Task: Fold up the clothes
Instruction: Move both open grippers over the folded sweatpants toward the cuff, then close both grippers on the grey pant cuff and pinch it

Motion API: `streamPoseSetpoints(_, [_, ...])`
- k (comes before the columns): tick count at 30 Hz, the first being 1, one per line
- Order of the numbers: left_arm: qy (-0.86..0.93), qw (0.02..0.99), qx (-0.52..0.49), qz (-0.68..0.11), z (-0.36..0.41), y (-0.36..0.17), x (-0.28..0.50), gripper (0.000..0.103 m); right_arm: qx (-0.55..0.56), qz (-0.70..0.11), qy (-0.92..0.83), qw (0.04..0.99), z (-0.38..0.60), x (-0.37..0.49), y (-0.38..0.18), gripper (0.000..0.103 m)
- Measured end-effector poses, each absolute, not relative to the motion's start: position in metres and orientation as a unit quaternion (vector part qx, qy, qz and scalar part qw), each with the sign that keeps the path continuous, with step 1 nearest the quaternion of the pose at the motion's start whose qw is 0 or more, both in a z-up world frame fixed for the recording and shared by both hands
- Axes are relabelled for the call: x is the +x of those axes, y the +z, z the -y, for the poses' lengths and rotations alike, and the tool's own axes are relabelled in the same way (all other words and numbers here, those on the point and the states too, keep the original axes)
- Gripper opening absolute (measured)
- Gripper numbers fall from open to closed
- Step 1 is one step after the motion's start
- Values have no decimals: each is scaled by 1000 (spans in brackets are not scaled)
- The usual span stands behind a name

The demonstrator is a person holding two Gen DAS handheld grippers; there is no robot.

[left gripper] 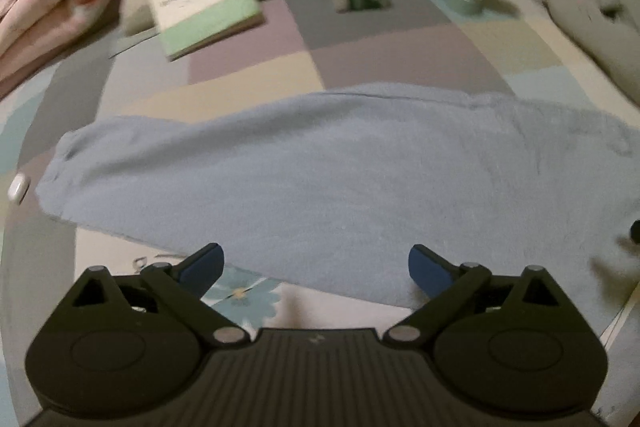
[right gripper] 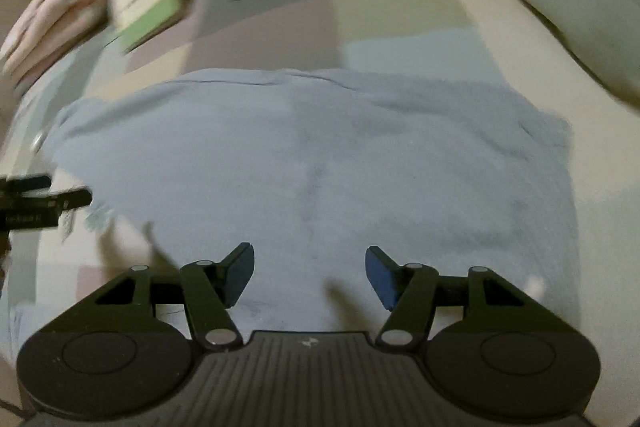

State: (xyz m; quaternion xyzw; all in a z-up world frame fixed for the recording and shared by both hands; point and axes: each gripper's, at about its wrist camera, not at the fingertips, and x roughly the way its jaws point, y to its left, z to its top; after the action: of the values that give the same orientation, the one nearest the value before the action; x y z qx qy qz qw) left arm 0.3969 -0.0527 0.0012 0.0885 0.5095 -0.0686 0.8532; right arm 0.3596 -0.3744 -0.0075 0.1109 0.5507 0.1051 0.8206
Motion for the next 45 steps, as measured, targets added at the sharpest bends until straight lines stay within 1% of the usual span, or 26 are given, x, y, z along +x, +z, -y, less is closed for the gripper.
streamPoseSetpoints(6, [-37, 856, 29, -514, -11, -25, 418, 98, 67, -545, 190, 814, 311, 402, 0, 68])
streamPoseSetpoints(16, [40, 847, -80, -524, -144, -72, 447, 98, -2, -549, 300, 780, 145, 504, -34, 70])
streamPoseSetpoints(20, [68, 844, -123, -517, -177, -88, 458, 97, -25, -532, 343, 774, 89, 550, -37, 73])
streamPoseSetpoints(23, [79, 842, -159, -509, -193, -97, 466, 97, -44, -522, 368, 768, 59, 578, -39, 73])
streamPoseSetpoints(25, [80, 845, -181, -497, -201, -100, 468, 95, -58, -515, 385, 764, 40, 596, -41, 73])
streamPoseSetpoints(28, [87, 847, -218, -478, -216, -104, 472, 89, -85, -507, 413, 752, 16, 618, -46, 73])
streamPoseSetpoints(30, [91, 847, -242, -464, -226, -105, 475, 83, -105, -504, 428, 743, 3, 632, -50, 73])
streamPoseSetpoints(32, [91, 845, -265, -456, -237, -106, 477, 82, -115, -509, 437, 732, -9, 648, -54, 72])
streamPoseSetpoints(34, [89, 842, -286, -448, -248, -108, 480, 78, -108, -519, 447, 721, -17, 664, -60, 71])
streamPoseSetpoints(36, [82, 840, -306, -441, -259, -110, 482, 78, -89, -543, 453, 702, -21, 682, -70, 67])
streamPoseSetpoints(40, [70, 833, -346, -426, -279, -114, 486, 78, -41, -601, 454, 657, -21, 717, -96, 67])
streamPoseSetpoints(43, [61, 828, -375, -413, -293, -116, 489, 78, 9, -618, 468, 631, -15, 734, -102, 67])
streamPoseSetpoints(45, [59, 827, -386, -404, -299, -118, 493, 78, 23, -623, 479, 617, -21, 742, -106, 67])
